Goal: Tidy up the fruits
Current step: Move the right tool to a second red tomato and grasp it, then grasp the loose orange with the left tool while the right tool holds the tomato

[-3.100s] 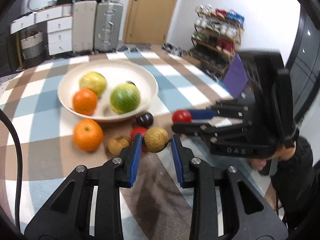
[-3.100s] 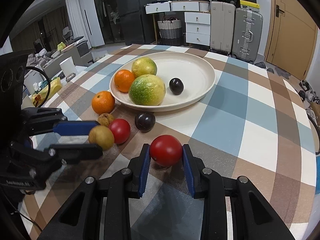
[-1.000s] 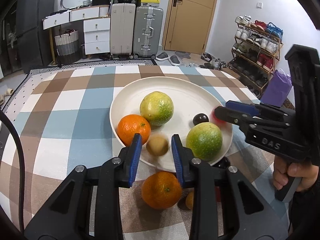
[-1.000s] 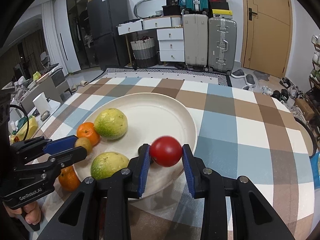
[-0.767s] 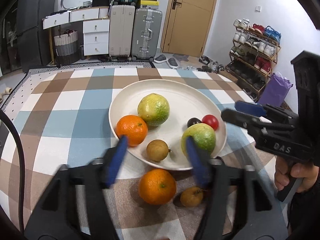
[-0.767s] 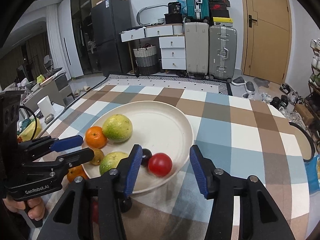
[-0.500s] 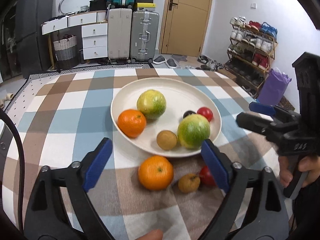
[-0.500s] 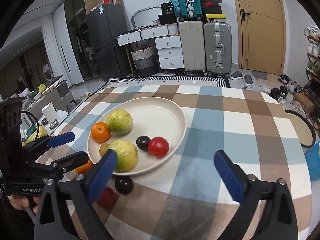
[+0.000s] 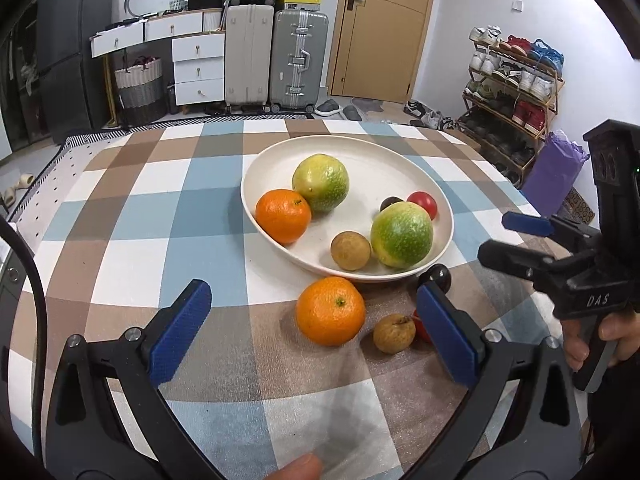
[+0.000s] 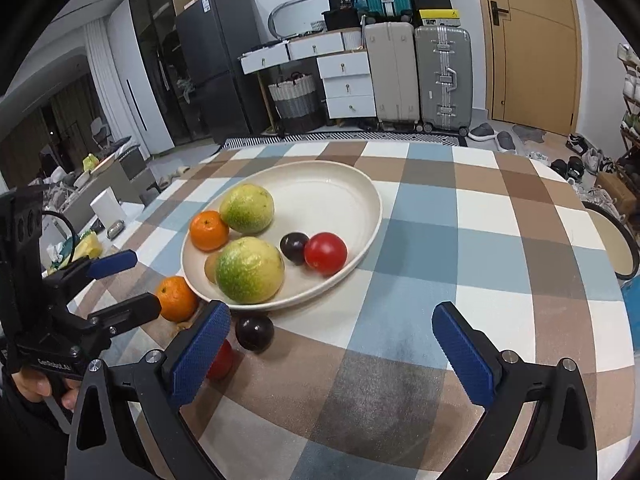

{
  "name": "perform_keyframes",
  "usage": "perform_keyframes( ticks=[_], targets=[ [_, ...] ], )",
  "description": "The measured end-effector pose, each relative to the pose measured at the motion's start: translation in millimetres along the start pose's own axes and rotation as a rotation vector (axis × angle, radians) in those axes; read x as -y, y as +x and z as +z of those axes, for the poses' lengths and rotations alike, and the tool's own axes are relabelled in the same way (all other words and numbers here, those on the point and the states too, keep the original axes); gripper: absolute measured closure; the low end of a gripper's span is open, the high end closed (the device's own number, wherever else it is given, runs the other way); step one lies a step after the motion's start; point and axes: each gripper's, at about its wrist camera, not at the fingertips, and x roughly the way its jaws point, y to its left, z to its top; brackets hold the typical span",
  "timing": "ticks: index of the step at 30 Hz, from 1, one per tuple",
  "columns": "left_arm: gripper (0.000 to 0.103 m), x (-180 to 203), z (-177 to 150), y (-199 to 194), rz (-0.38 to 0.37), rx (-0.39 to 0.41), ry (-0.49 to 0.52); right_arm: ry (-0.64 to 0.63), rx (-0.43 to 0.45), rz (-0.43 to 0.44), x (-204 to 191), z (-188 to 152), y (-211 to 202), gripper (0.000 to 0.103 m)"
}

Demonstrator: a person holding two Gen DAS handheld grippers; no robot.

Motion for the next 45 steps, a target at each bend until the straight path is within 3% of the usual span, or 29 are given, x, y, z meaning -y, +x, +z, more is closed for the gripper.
perform_keyframes(
  ticks=[5, 18, 24, 29, 33, 35, 37, 41, 45],
  targets=[
    [0.001, 2, -1, 3, 0.003, -0.018, 0.01, 0.002, -0.037, 0.052, -5, -3, 4, 0.0],
    [0.001, -5, -1, 8, 0.01, -0.049, -0.007, -0.133, -0.088, 0.112, -39, -14, 10, 0.002],
    [0.001, -7, -2, 12, 0.008, -0.065, -0.019, -0.165, -0.121, 0.125, -47, -19, 15, 0.018],
    [0.002, -8, -2, 16, 0.003, -0.073, -0.024, -0.182, -0.118, 0.193, -50, -19, 11, 0.029],
    [0.011, -9, -3, 19, -0.009, -0.085, -0.025, -0.217, -0.119, 0.218, -59, -22, 9, 0.04],
    [0.023, -8, -3, 22, -0.015, -0.098, -0.027, -0.23, -0.127, 0.218, -62, -24, 11, 0.046],
    [0.029, -7, -4, 23, -0.028, -0.102, -0.029, -0.239, -0.133, 0.22, -65, -25, 12, 0.052],
    [0.035, -5, -4, 23, -0.038, -0.1, -0.024, -0.255, -0.129, 0.213, -68, -26, 13, 0.061],
    [0.037, -6, -4, 24, -0.053, -0.104, -0.033, -0.26, -0.141, 0.211, -69, -27, 16, 0.061]
  ],
)
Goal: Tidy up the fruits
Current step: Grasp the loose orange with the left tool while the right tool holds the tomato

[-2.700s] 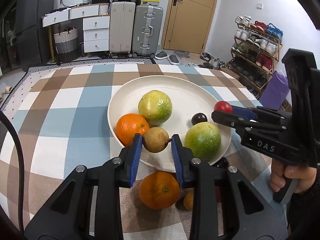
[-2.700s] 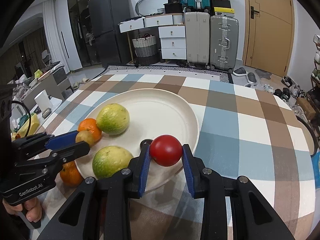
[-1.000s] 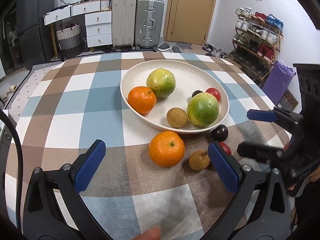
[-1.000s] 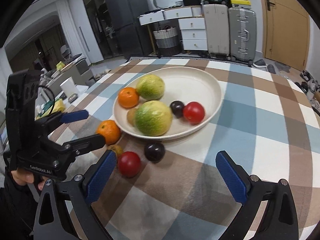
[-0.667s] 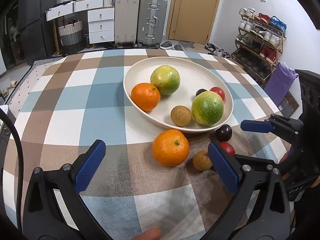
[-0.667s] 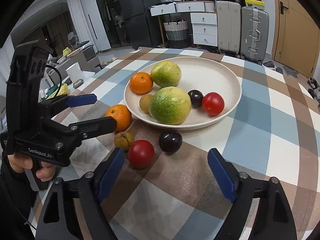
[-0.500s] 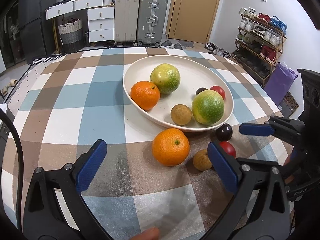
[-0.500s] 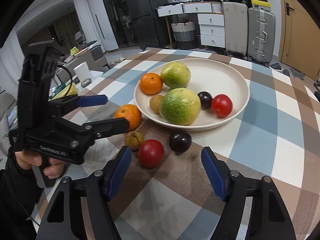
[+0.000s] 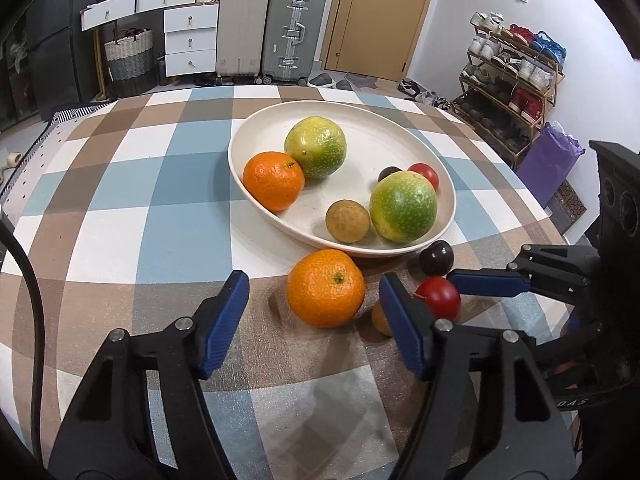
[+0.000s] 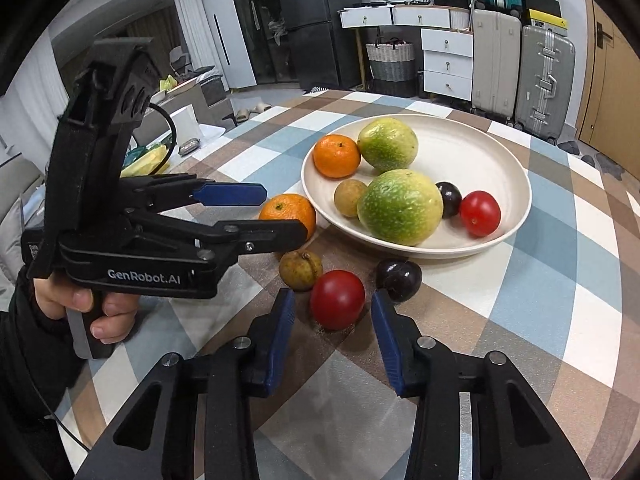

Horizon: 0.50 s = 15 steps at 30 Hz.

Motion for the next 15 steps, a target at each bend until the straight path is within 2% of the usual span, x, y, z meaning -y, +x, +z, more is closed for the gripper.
perform_keyframes(
  ticks=[2, 5, 8, 15],
  targets=[
    [0.04, -1.4, -0.3, 0.3, -0.006, -0.003, -0.008, 0.001, -0.005, -0.004, 0.3, 0.2, 2.0, 0.061],
    [0.055, -4.2, -0.1, 1.3, -0.026, -0.013, -0.02, 0.0, -0.007, -0.006, 1.4, 0.4, 2.6, 0.061],
    [0.065, -2.9, -0.1, 1.2, -0.061, -0.015, -0.02, 0.0, -0.006, -0.006, 1.6, 0.3, 2.2, 0.061],
    [0.066, 1.4, -0.9, 0.4, -0.045, -0.008, 0.004, -0.003, -0.004, -0.006, 1.1, 0.9, 3.1, 0.061]
  ],
)
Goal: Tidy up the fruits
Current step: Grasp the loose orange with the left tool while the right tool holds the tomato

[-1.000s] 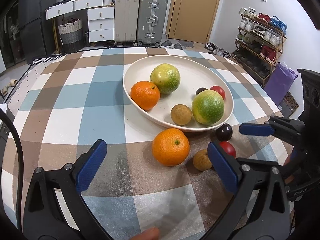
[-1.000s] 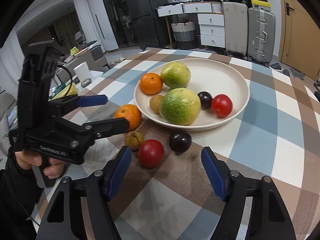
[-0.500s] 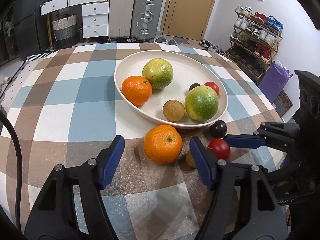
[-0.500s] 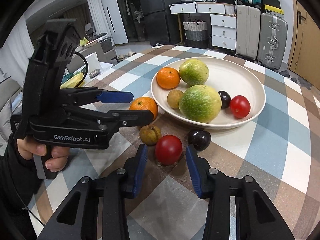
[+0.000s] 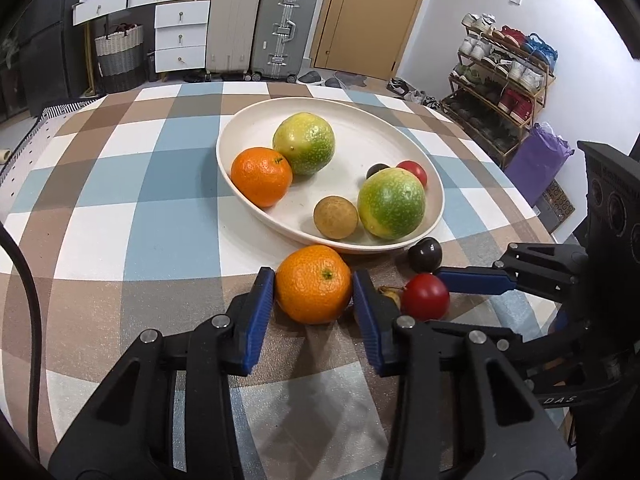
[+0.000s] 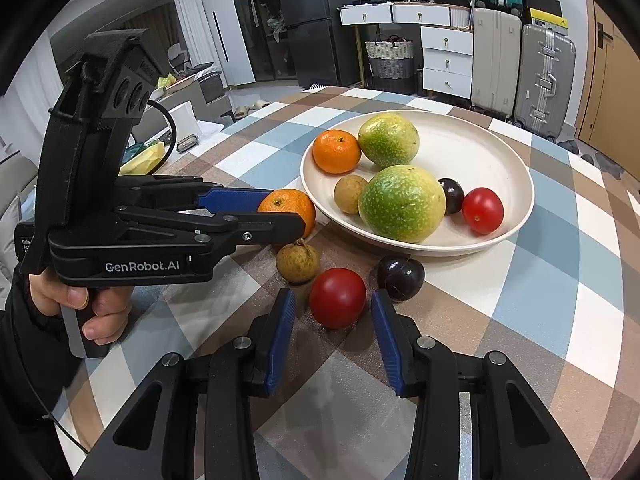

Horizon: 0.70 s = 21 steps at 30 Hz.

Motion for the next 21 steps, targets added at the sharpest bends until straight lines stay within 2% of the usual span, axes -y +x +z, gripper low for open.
perform_keyframes(
  ticks=[7, 11, 21],
  targets=[
    [0.066, 1.3, -0.6, 0.2, 0.005, -0.005, 0.009, 0.003, 0.001, 0.002, 0.1, -0.2, 0.1, 0.061],
    [0.066, 2.9, -2.4, 7.2, 0.013, -0.037, 0.015, -0.002, 0.001, 0.004, -0.7, 0.1, 1.8, 0.061],
    [0.066, 0.4, -1.6, 6.2, 0.014, -0.025, 0.018, 0.001, -0.001, -0.001, -0.4, -0.2, 2.0, 0.063]
  ],
)
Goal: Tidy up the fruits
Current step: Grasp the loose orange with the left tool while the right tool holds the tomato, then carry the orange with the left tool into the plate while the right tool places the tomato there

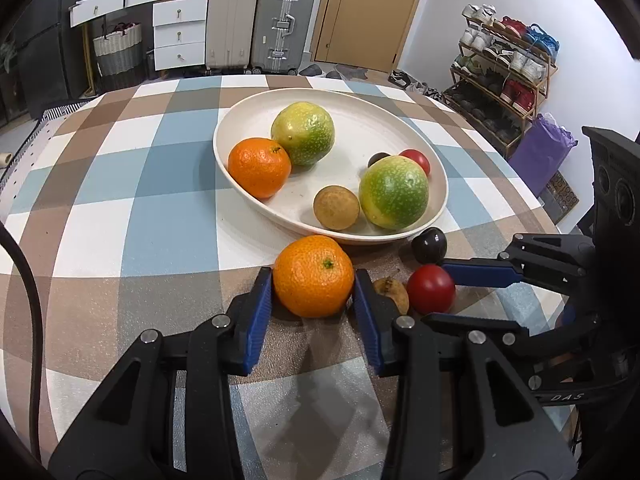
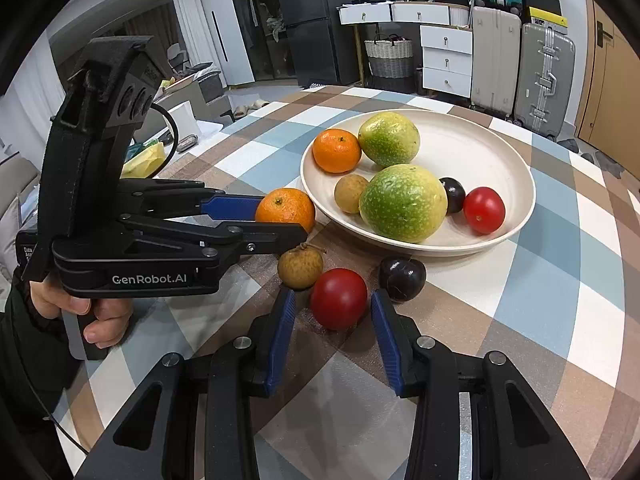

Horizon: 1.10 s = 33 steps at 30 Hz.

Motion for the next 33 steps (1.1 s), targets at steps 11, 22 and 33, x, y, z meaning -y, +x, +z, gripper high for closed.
perform_keyframes(
  ticks=[11, 22, 33],
  targets=[
    [0.067, 3, 1, -14, 0.01, 0.051, 0.016, -0.003, 0.027, -0.01, 1, 1, -4, 0.074],
    [0.066, 2, 5, -33, 0.009, 0.127, 0.0, 0.029, 0.096, 0.011, 5, 2, -18, 0.074],
    [0.067, 4, 7, -47, 0.035, 0.183, -0.001, 0.064, 0.188, 0.022, 9, 5, -35, 0.074]
  ],
)
